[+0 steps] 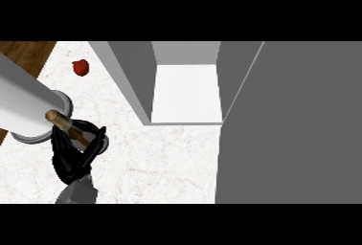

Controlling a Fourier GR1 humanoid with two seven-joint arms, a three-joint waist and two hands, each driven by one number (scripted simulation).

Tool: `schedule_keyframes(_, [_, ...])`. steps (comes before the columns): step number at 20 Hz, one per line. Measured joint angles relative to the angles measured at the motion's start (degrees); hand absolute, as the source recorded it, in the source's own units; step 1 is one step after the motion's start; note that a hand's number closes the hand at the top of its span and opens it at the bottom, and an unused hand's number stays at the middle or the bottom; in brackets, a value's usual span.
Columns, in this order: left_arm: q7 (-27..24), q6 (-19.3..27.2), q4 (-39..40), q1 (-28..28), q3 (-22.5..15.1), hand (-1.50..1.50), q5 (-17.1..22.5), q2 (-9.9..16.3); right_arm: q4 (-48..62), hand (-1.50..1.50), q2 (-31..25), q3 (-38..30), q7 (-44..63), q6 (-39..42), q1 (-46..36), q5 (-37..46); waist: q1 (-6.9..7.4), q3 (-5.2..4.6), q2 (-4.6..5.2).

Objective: Pick up the wine, place it into the cabinet and close the cabinet

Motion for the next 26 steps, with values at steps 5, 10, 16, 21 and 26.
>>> schedule_keyframes(5, [-1.61, -4.3, 4.31, -2.29, -0.43, 1.5, -0.45, 1.22, 0.12, -1.5, 0.82, 1.32, -0.04, -0.49, 0.13, 0.22, -0.03, 0.0, 0.02])
schedule_keyframes(10, [-2.64, -4.28, 8.12, -4.93, -2.3, 1.5, -3.58, 2.91, 0.24, -1.5, 0.39, 0.66, -0.03, -0.2, 0.1, 0.31, -0.14, 0.05, -0.03])
schedule_keyframes(16, [-0.59, -17.9, 4.85, -0.66, -11.73, 1.5, -9.78, 8.82, 0.75, -1.5, 0.72, 0.83, -1.16, 0.25, 0.33, 0.41, 0.06, 0.44, -0.69])
schedule_keyframes(21, [0.65, -24.06, -3.28, 5.84, -15.97, 1.5, -11.77, 11.85, 0.54, -1.5, 0.23, 0.04, -0.8, 0.36, 0.48, 0.37, 0.54, 0.34, -0.55])
schedule_keyframes(26, [1.1, -22.09, -11.86, 10.24, -17.86, 1.5, -14.44, 12.33, 0.17, -1.5, 0.4, 0.27, -0.94, 0.77, 1.56, 0.27, 0.53, 0.14, -0.3])
